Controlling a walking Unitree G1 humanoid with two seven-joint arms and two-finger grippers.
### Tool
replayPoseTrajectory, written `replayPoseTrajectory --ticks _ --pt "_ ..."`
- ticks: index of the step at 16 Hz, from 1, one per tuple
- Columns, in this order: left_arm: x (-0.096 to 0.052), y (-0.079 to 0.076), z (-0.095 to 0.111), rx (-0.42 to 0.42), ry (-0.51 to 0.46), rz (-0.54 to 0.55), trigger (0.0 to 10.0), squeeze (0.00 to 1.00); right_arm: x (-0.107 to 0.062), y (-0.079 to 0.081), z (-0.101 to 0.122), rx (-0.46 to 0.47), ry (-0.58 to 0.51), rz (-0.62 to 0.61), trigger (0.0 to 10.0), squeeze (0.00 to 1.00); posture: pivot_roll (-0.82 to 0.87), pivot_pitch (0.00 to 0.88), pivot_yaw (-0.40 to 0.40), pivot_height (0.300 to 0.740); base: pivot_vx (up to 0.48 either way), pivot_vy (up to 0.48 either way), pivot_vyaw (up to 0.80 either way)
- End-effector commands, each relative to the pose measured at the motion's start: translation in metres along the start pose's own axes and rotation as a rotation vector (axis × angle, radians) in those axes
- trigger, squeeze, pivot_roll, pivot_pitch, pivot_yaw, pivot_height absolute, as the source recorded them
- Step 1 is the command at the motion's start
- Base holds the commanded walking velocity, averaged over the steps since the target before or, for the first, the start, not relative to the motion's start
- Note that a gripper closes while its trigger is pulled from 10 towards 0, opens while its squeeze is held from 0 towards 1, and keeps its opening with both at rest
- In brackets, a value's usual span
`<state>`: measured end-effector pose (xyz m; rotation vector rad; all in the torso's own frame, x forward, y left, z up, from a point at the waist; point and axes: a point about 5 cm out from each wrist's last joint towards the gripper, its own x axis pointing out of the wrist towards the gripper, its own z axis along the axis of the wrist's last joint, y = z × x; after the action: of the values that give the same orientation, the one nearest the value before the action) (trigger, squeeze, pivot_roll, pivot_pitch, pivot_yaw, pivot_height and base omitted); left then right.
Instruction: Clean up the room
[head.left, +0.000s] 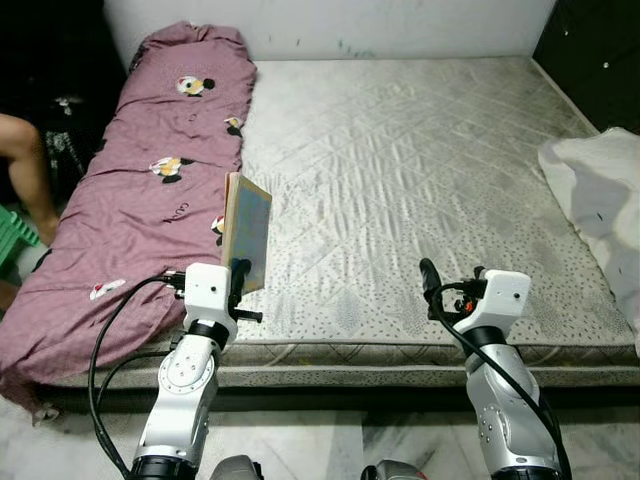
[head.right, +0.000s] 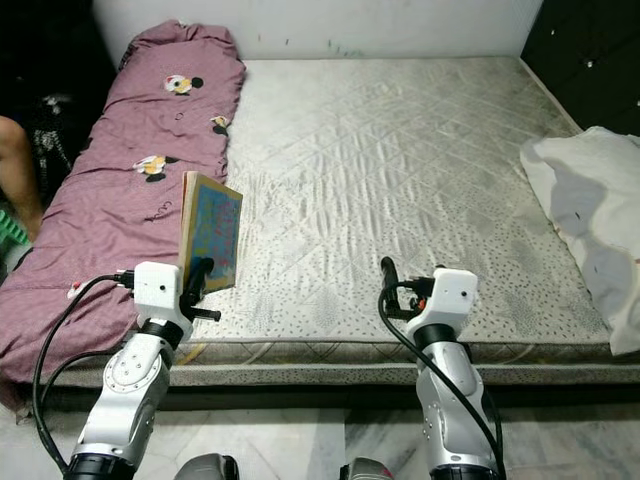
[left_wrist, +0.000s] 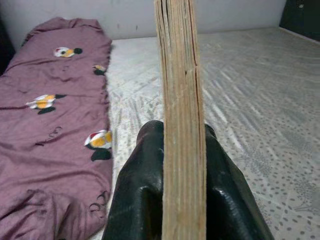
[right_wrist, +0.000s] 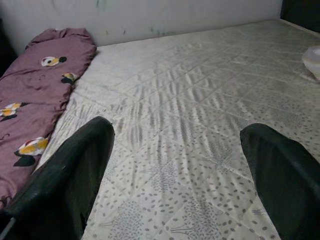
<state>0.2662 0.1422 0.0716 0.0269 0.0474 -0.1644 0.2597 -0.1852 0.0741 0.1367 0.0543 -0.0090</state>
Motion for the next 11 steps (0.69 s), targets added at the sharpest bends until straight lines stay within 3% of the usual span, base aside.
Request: replayPoseTrajectory --ticks 1,3,7,9,11 --pt "0.0022 -0.0006 0.0108 0.009 -0.056 -0.01 10.0 0.0 -0.0001 0.0009 0.0002 0.0 0.003 0.001 10.0 0.0 -0.06 0.059 0.031 0.74 0.0 0.0 0.0" --pt "0.0018 -0.0012 0.0108 0.005 -0.055 -0.016 10.0 0.0 -0.0005 0.0008 0.0001 -0.001 0.002 0.0 10.0 0.0 -0.06 0.061 0.032 0.74 0.0 0.0 0.0" --pt "0.0016 -0.0018 0.0107 0.001 -0.054 -0.024 10.0 0.0 -0.0007 0.0008 0.0 0.001 0.004 -0.001 10.0 0.0 -0.06 0.064 0.033 0.74 0.245 0.0 0.0" --pt "0.0015 -0.002 0.0107 0.002 -0.053 -0.025 10.0 0.0 -0.0006 0.001 0.0 0.0 0.004 0.001 10.0 0.0 -0.06 0.064 0.033 0.74 0.251 0.0 -0.75" --pt "0.0012 -0.0021 0.0107 0.001 -0.052 -0.027 10.0 0.0 -0.0007 0.0011 0.0001 0.0 0.002 0.0 10.0 0.0 -0.06 0.066 0.033 0.74 0.251 0.0 -0.2"
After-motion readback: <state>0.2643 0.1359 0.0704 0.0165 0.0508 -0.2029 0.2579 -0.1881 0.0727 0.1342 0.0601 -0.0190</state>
